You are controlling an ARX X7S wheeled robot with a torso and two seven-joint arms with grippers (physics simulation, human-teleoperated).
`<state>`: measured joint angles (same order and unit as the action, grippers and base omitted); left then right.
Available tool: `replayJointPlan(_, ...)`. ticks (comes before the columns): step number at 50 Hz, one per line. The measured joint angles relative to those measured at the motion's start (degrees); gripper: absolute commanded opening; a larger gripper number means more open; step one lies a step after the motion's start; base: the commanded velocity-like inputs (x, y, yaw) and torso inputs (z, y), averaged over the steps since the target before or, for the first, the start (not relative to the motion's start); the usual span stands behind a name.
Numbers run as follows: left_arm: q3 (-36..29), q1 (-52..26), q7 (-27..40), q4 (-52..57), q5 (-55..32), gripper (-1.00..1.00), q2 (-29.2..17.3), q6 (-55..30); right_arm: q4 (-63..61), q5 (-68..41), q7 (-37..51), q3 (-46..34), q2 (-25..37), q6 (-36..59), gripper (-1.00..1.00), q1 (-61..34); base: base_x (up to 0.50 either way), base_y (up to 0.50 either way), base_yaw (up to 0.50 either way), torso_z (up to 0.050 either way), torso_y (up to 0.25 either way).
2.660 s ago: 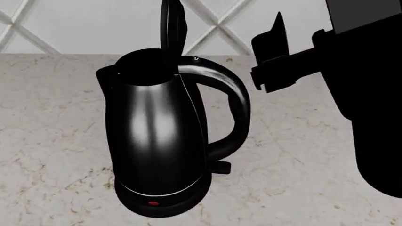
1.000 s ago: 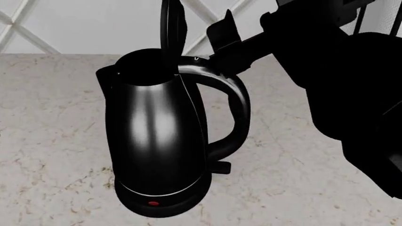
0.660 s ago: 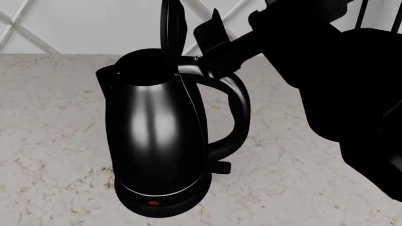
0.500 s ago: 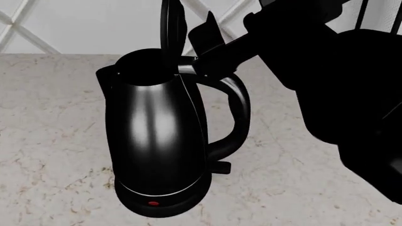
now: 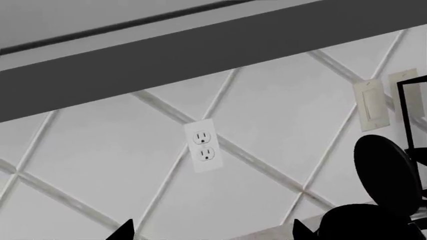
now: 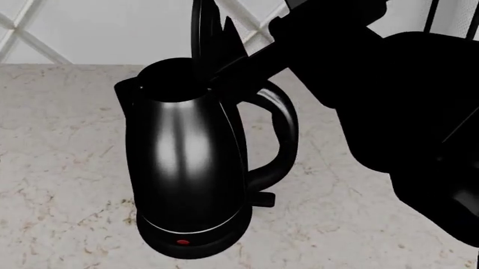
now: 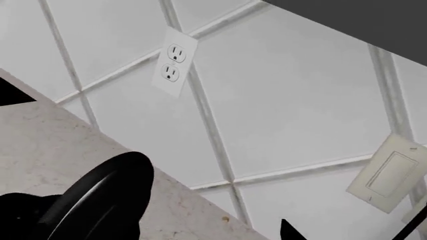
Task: Close the lid of the electric kettle.
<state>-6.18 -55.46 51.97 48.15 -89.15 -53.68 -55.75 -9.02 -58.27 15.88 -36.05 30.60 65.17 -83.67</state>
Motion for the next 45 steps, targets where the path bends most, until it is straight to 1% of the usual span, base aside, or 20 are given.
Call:
replayJointPlan(35,2.13,3.57,-0.59,1.95,1.59,1.00,-1.98,1.73,6.27,2.09,-3.94,-3.61,-4.81,-3.38,1.00,0.00,0.00,0.00,0.00,0.000,0.000)
replayJointPlan(45,2.77,4.76,-1.14,2.03,2.13,1.00,-2.40,2.29,4.29,0.55,-2.21,-2.37,-4.38,-2.76,1.00,0.45,0.00,0.00,0.00,0.000,0.000)
